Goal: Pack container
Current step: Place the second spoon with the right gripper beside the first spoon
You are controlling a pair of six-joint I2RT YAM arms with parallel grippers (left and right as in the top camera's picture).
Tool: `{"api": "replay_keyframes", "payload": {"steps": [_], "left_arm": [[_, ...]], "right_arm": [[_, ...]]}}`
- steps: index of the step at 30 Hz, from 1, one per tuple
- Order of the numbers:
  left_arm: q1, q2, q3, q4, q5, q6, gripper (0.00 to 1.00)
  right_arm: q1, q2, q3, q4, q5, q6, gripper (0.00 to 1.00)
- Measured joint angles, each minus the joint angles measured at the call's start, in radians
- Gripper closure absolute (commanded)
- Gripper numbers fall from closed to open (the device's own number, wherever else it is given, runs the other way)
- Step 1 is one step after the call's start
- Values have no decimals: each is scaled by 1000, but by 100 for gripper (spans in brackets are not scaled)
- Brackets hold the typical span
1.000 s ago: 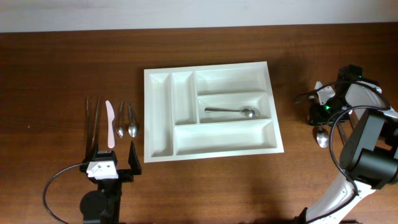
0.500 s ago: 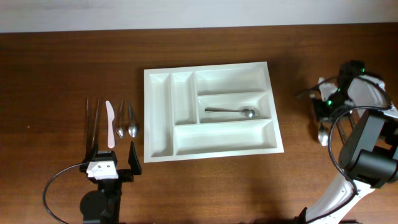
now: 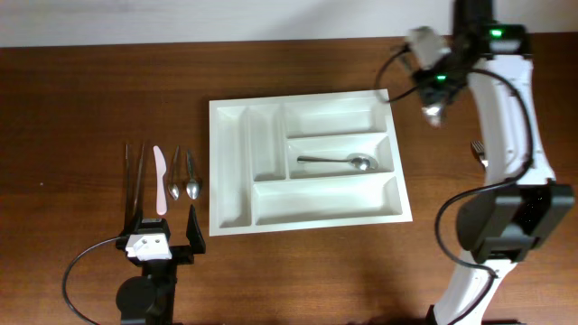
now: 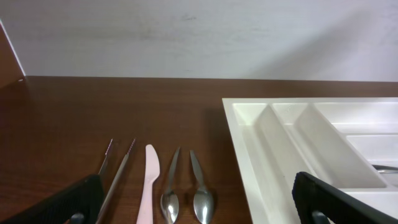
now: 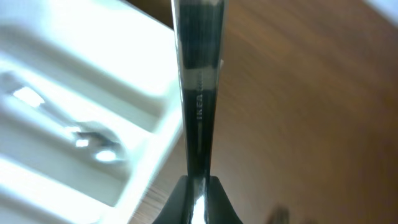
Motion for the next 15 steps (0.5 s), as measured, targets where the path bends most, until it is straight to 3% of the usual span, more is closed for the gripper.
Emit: {"api": "replay_keyframes", "payload": {"steps": [7,15], "left_arm": [[0,0,0,0,0,0,1],[0,0,0,0,0,0,1]], "right_arm": [[211,0,2,-84,-72,-324,96],[283,0,-77,-101,-80,-492,96]]}}
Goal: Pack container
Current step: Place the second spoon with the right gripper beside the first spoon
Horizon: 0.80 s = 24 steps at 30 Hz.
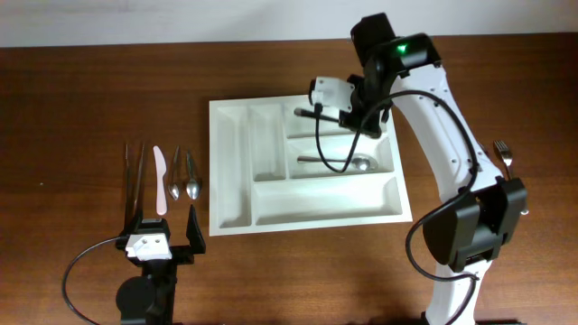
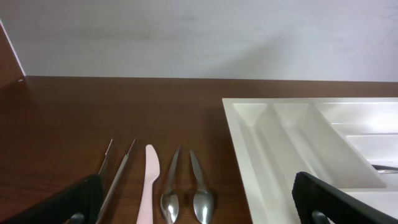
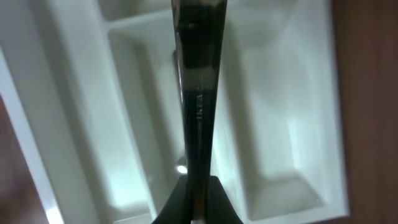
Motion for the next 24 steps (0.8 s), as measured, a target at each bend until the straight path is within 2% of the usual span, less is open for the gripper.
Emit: {"api": "replay_keyframes", "payload": {"steps": [9,16,20,21,24], "left_arm": [[0,0,0,0,0,0,1],[0,0,0,0,0,0,1],[0,0,0,0,0,0,1],[0,0,0,0,0,0,1],[0,0,0,0,0,0,1]], "right_arm": [[-1,12,-252,147,0,-71,96],[-1,13,-341,233,0,-78,95],[-1,13,-344,260,0,-73,78],[-1,13,-344,262,0,-72,59],[-1,13,-344,267,0,-34,43]]}}
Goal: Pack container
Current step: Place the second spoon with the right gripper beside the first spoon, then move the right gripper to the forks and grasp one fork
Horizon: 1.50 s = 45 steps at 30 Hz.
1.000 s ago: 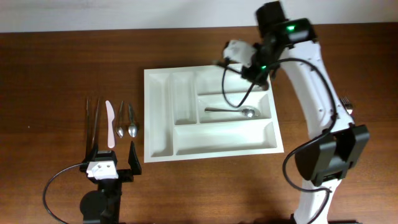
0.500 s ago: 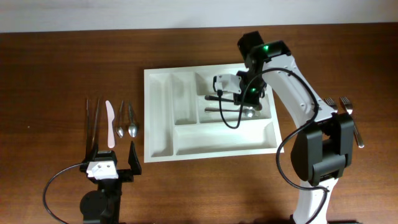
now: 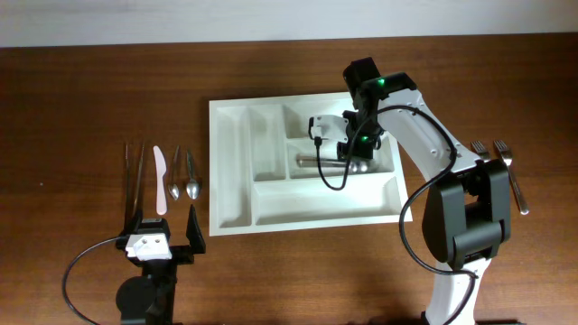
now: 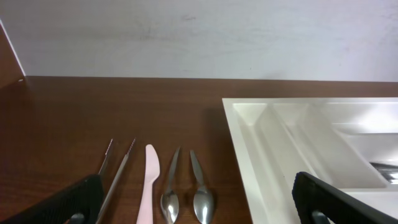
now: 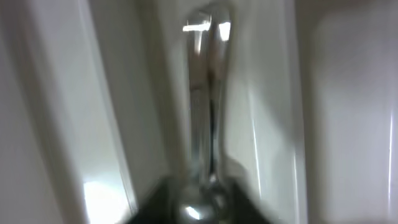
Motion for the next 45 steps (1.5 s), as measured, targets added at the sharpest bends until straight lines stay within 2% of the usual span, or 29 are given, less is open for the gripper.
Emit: {"api": "replay_keyframes", "payload": {"steps": [3,4,9,13,17,23,28,33,35,38,45], "left_arm": [[0,0,0,0,0,0,1],[0,0,0,0,0,0,1],[0,0,0,0,0,0,1],[0,0,0,0,0,0,1],[0,0,0,0,0,0,1],[0,0,0,0,0,0,1],[0,0,0,0,0,0,1],[0,0,0,0,0,0,1],[0,0,0,0,0,0,1],[0,0,0,0,0,0,1],[0,0,0,0,0,0,1]], "right_arm": [[0,0,0,4,0,40,18],[0,0,2,0,0,83,1],[-12,0,90,-67,0,230,1],[-64,0,248,-154,28,390,1],[-204,-2,424,-251,77,560,1],[-391,-2,509,-280,111,637,1],[-492,-2,510,-354,111,636,1],[-588,-3,482,-336,122,621,1],[-626,-3,434,-307,134,618,0],[-674,-3,328,-232,145,615,5],[-697,-2,99,-94,199,603,10]]}}
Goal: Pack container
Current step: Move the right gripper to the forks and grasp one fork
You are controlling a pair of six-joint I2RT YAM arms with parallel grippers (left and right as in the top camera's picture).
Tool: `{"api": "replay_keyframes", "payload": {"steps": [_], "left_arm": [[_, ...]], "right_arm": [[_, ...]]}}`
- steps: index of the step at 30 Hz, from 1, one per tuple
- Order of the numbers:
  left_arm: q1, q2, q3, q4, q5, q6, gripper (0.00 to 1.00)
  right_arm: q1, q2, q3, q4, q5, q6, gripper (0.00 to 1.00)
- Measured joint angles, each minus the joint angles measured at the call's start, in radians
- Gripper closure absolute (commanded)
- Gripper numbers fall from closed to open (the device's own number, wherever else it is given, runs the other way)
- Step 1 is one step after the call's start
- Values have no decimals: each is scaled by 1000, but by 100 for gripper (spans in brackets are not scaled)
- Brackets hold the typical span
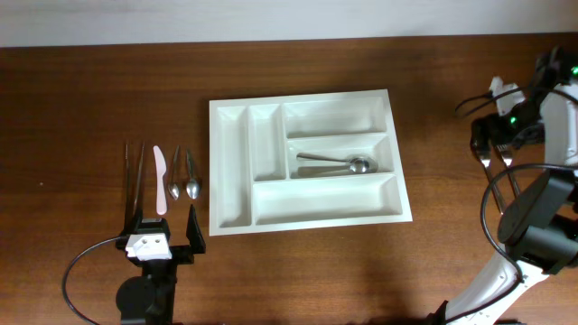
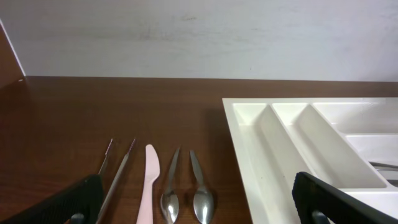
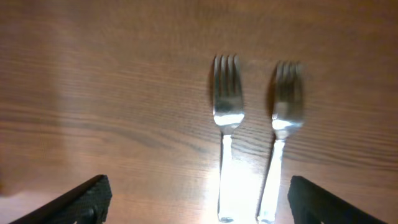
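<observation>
The white cutlery tray (image 1: 237,171) lies mid-table, and its middle right compartment holds two spoons (image 1: 336,163) lying together. At the far right my right gripper (image 1: 495,143) hangs open over two forks (image 3: 227,118) (image 3: 286,118) lying side by side on the wood. In the right wrist view both forks lie between the spread fingers of the right gripper (image 3: 199,205). My left gripper (image 1: 163,236) rests open at the front left. Ahead of the left gripper (image 2: 199,211) are two spoons (image 2: 200,200), a pink knife (image 2: 148,186) and two thin metal sticks (image 2: 118,174).
A white wall (image 2: 199,37) rises behind the table's far edge. The right arm's black cable (image 1: 492,194) loops over the table's right side. The tray's near edge (image 2: 261,162) reaches close to the left gripper's right finger (image 2: 329,199).
My right gripper was low in the tray's middle right compartment with a spoon. It is now open over the two forks at the far right, and the spoon lies in that compartment.
My right gripper held a spoon beyond the tray's far right corner, with one spoon in the middle right compartment. It then held the spoon over the tray, then down in that compartment. Now two spoons lie there and the gripper is open over the forks. The left arm stayed still.
</observation>
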Motion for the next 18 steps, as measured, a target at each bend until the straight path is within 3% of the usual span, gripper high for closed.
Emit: {"api": "replay_keyframes", "payload": {"steps": [9,18], "left_arm": [[0,0,0,0,0,0,1],[0,0,0,0,0,0,1]], "right_arm": [[0,0,-269,211,74,-4,11],[-36,0,-290,282,77,0,18]]}}
